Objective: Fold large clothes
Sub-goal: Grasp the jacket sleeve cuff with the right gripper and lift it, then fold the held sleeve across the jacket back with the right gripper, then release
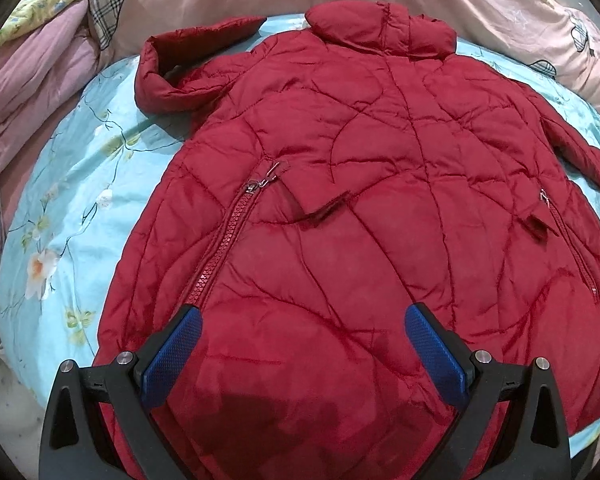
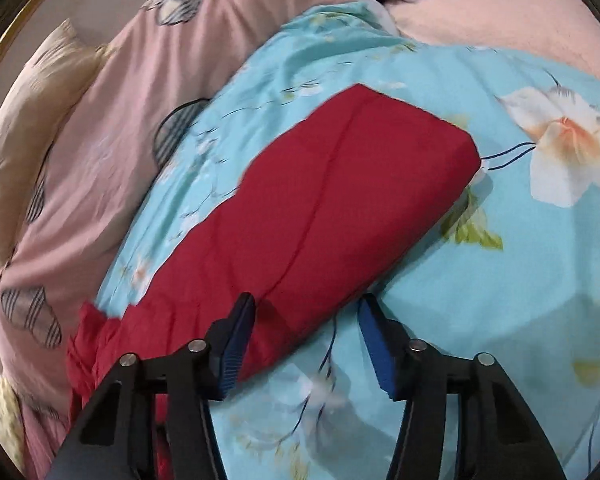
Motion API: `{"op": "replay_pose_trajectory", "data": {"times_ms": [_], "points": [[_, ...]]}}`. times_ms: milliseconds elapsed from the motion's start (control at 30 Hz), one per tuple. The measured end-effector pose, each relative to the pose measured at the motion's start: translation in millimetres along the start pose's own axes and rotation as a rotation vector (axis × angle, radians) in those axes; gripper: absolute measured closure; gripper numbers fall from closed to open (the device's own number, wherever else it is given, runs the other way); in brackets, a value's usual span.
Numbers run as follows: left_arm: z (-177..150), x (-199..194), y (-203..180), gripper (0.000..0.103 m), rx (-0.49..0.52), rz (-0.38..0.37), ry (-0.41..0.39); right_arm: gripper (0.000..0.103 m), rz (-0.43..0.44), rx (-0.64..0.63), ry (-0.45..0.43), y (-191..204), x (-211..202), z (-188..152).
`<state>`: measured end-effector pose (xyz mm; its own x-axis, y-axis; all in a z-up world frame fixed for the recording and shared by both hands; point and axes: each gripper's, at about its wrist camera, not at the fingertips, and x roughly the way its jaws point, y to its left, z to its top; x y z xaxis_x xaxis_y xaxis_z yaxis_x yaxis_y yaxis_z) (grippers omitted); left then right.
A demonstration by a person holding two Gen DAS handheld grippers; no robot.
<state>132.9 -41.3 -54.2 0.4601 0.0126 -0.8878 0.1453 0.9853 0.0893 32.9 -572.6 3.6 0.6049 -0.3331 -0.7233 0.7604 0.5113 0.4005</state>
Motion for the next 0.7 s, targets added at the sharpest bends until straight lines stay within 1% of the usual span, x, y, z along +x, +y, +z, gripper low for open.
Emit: {"op": "replay_pose_trajectory", "data": {"times_ms": [67, 133, 200, 267, 433, 533, 667, 700], "points": [[3, 4, -1, 0.001, -0.003, 0.000, 0.007, 0.061, 0.007, 0.017, -0.013, -3, 5, 8], [6, 7, -1, 0.001, -0.008, -0.006, 0.011, 0.065, 0.023, 0.006, -0.035, 0, 6, 12], [5, 8, 0, 0.001, -0.015, -0.020, 0.015, 0.085, 0.033, -0.031, -0.053, 8, 6, 15], [5, 10, 0, 0.001, -0.020, -0.026, 0.017, 0.091, 0.058, -0.082, -0.068, 22, 2, 15], [5, 11, 3, 0.001, -0.025, -0.044, 0.022, 0.092, 0.098, -0.203, -0.094, 63, -11, 9], [5, 7, 7, 0.001, -0.029, -0.051, 0.011, 0.093, 0.118, -0.296, -0.106, 96, -21, 2], [5, 1, 12, 0.001, -0.039, -0.050, -0.015, 0.093, 0.198, -0.432, -0.085, 151, -30, -22], [6, -1, 14, 0.001, -0.044, -0.052, -0.021, 0.093, 0.216, -0.448, -0.079, 160, -32, -27]]}}
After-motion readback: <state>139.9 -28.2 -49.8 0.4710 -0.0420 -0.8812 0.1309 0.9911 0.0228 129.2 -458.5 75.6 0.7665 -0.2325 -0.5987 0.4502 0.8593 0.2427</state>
